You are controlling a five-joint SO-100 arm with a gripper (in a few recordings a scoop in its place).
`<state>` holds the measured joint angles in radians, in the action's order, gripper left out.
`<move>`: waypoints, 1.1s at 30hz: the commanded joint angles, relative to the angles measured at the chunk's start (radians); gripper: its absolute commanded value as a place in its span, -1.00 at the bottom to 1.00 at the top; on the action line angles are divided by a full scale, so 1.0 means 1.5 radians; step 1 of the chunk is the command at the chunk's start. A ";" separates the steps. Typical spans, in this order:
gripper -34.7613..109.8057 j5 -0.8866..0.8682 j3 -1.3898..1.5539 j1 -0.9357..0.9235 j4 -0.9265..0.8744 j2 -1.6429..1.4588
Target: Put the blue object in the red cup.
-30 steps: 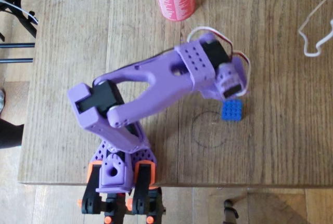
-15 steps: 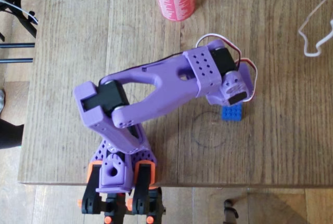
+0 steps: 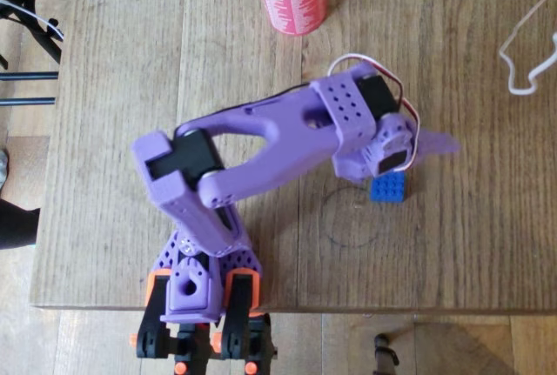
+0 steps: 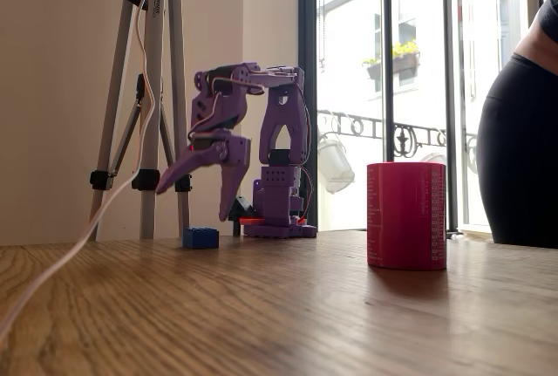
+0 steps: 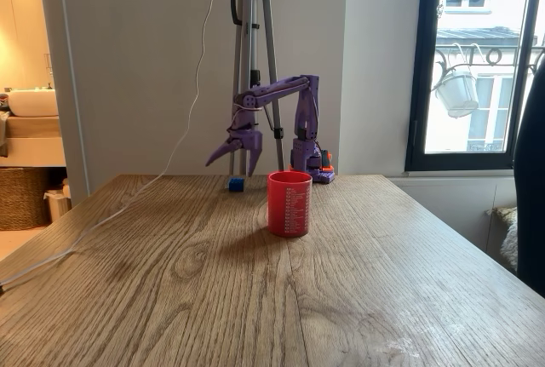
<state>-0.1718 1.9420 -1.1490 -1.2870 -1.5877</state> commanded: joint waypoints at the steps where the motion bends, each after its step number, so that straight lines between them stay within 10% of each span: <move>1: 0.25 -0.033 -0.002 -0.004 0.017 0.016; 10: 0.21 -0.059 0.009 -0.011 0.049 0.071; 14: -0.51 -0.032 0.004 -0.014 0.057 0.073; 33: -0.51 0.026 -0.173 -0.056 0.092 0.012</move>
<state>-0.2040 1.9037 -1.2164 -1.1643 -1.4619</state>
